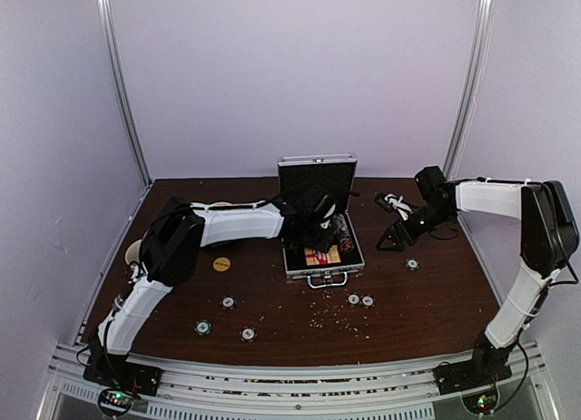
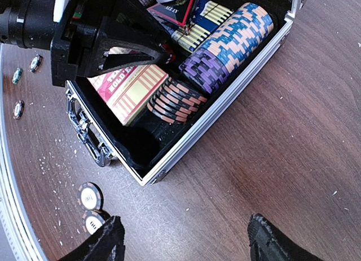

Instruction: Pack up texas hold em set

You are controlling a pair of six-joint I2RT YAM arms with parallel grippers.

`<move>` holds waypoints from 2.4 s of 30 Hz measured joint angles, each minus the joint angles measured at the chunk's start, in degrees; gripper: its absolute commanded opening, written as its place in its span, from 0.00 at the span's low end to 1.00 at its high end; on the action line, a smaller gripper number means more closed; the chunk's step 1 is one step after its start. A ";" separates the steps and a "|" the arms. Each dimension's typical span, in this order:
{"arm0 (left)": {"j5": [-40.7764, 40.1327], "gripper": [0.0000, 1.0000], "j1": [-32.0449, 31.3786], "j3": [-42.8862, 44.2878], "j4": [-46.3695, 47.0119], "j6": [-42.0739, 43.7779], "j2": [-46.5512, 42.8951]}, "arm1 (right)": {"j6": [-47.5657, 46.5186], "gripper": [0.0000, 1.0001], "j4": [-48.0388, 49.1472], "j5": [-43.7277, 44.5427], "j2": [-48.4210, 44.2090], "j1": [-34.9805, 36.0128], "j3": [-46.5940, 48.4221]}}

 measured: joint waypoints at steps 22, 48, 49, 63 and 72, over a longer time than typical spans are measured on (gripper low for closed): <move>2.12 0.26 -1.73 -9.27 -0.07 1.51 -12.44 | -0.37 0.76 -0.48 -0.57 -0.02 0.00 0.00; -5.11 0.52 -6.36 -59.10 -10.60 -7.06 -51.98 | 0.59 0.74 6.56 -3.82 -6.36 -7.13 -5.95; -5.11 0.54 -5.99 -59.21 -11.34 -7.39 -51.82 | 0.96 0.74 7.17 -4.46 -6.49 -8.15 -6.49; -5.92 0.67 1.68 -58.31 -15.52 -9.16 -50.47 | 5.09 0.75 10.86 -7.32 -8.24 -10.47 -7.76; -6.60 0.71 12.20 -46.84 -17.03 -8.79 -40.17 | 6.84 0.75 11.21 -6.54 -12.04 -8.48 -7.58</move>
